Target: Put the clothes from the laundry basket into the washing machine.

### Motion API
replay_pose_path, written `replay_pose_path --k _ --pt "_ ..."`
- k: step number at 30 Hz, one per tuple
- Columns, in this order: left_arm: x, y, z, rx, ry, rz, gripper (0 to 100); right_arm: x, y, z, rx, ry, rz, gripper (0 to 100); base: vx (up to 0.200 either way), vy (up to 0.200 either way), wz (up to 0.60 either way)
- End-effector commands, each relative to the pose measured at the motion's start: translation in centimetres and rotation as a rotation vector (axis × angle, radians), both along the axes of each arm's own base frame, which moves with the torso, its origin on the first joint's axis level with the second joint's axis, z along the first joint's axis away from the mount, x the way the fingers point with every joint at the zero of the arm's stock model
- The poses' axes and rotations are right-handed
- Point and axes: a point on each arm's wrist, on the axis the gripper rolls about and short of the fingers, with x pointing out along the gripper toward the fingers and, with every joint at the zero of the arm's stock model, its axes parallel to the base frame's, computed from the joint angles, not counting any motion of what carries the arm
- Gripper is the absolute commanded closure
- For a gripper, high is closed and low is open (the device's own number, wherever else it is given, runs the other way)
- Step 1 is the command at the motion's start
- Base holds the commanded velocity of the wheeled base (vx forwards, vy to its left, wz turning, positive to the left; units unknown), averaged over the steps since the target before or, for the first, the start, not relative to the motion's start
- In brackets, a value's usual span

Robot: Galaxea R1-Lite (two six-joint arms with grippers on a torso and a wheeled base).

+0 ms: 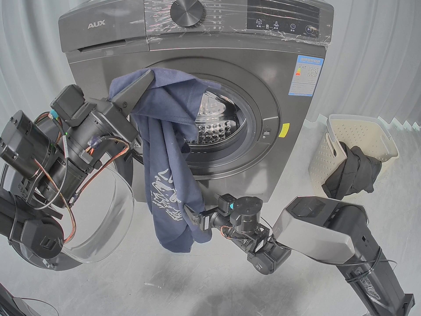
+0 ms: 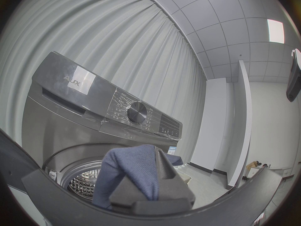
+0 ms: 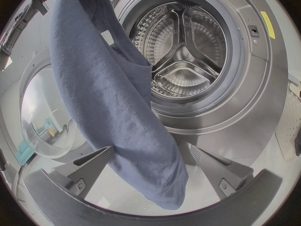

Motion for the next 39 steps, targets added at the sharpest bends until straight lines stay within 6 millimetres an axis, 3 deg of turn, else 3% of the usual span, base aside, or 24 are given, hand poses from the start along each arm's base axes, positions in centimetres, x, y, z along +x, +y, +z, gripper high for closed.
replay_pose_path --k 1,9,14,19,24,27,33,39 --pt "-0.1 0.0 0.1 -0.002 -0.002 -0.002 100 -0.7 1.3 -0.3 0.005 -0.004 0.029 0 0.0 0.0 0.0" --pt "0.1 0.1 -0.1 0.001 0.005 0.004 100 -3.5 4.0 0.3 0.024 -0.016 0.112 0 0.0 0.0 0.0" --pt "0.2 0.2 -0.2 0.001 0.007 0.009 100 -3.9 4.1 0.2 0.024 -0.014 0.12 0 0.0 0.0 0.0" --pt "0.2 0.3 -0.2 0.001 0.007 0.011 100 -3.9 2.4 0.9 0.032 -0.014 0.095 0 0.0 0.0 0.0" --pt "0.2 0.3 -0.2 0.002 0.009 0.011 100 -3.2 -1.6 3.0 0.017 0.003 0.039 0 0.0 0.0 0.0" --pt "0.2 0.3 -0.2 0.001 0.007 0.011 100 -2.0 -3.4 4.1 0.031 -0.011 0.023 0 0.0 0.0 0.0" --pt "0.1 0.3 -0.1 0.001 0.005 0.01 100 0.8 -6.9 4.3 0.039 -0.023 -0.023 0 0.0 0.0 0.0" --pt "0.1 0.3 -0.2 0.003 0.008 0.01 100 1.8 -9.0 4.6 0.05 -0.042 -0.037 0 0.0 0.0 0.0"
